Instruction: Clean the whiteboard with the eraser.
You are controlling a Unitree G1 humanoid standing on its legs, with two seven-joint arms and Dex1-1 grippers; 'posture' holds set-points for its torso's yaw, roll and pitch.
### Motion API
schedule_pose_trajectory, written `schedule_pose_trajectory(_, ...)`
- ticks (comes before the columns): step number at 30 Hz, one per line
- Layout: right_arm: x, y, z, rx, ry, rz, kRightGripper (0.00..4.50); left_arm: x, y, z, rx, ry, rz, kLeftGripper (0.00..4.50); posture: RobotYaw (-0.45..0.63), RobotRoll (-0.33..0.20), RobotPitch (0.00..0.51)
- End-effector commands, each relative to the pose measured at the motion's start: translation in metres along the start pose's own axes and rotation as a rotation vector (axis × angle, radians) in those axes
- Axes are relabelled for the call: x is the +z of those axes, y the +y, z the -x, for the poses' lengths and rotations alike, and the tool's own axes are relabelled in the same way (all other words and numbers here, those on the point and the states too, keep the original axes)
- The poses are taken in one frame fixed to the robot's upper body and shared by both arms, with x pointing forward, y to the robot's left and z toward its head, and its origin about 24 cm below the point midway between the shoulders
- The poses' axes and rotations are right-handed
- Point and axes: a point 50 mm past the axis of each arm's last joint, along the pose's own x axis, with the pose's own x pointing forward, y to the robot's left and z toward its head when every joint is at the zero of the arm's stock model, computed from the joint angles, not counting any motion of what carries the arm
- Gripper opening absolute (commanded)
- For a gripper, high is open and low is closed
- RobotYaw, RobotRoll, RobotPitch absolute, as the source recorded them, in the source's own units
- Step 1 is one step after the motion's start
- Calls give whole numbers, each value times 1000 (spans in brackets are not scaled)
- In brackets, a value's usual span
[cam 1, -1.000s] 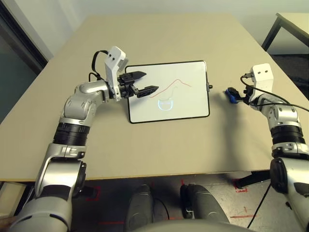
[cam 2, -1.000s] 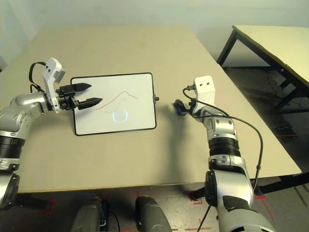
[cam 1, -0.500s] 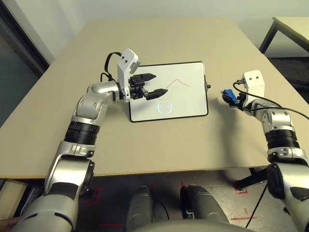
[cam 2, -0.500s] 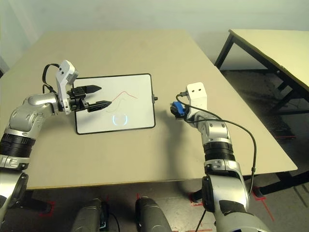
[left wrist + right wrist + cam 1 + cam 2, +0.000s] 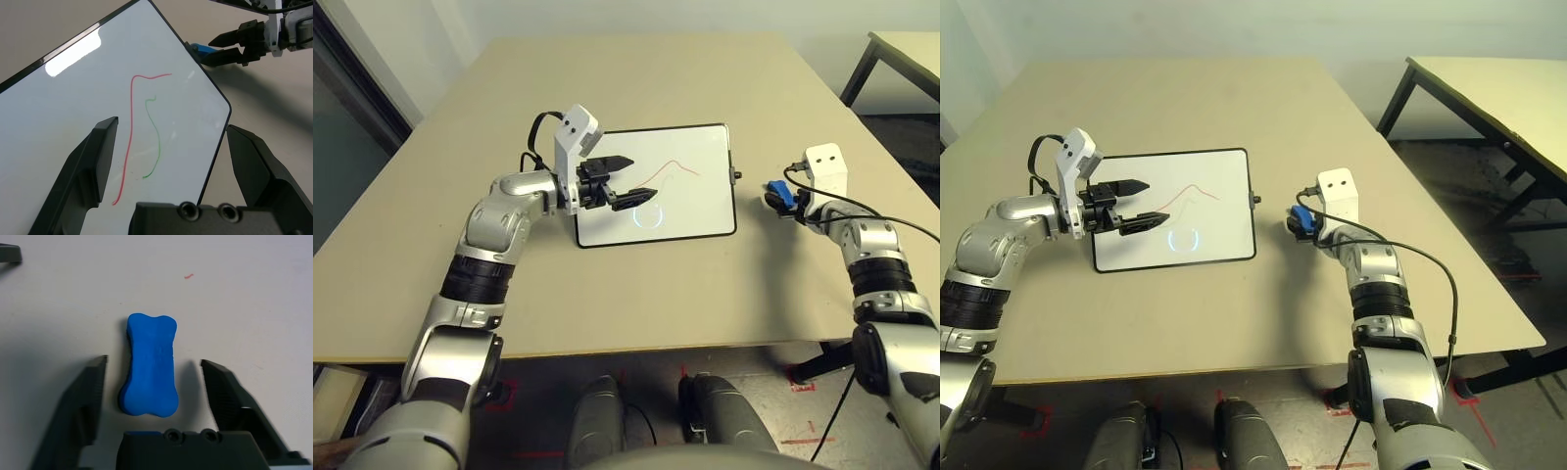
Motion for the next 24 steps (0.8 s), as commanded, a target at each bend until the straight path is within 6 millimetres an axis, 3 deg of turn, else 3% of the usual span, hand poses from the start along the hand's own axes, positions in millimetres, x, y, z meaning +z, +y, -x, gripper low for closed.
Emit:
schedule_pose_trajectory(1,7,1,1,3,-25,8,2950,-4,-2,4,1,17,17,4500,-36,0,165)
schedule_pose_trajectory(5,8,5,1,20,-19,18,1699,-5,-3,4,1,20,23,4500,-37,0,169)
schedule_pose_trajectory(9,12,7,2,25,-17,23,871,-6,-3,3,4,20,28,4500,-40,0,167)
schedule_pose_trajectory(15,30,6,8,32,-74,76,690,-5,-5,2,2,17,26,4500,-41,0,162)
schedule_pose_trajectory(18,53,10,17,93,-116,192,689,-4,-7,1,-9,18,18,4500,-44,0,160)
schedule_pose_trajectory(24,103,43,41,321,-203,461,688,-1,-5,3,-10,18,3,4500,-56,0,160)
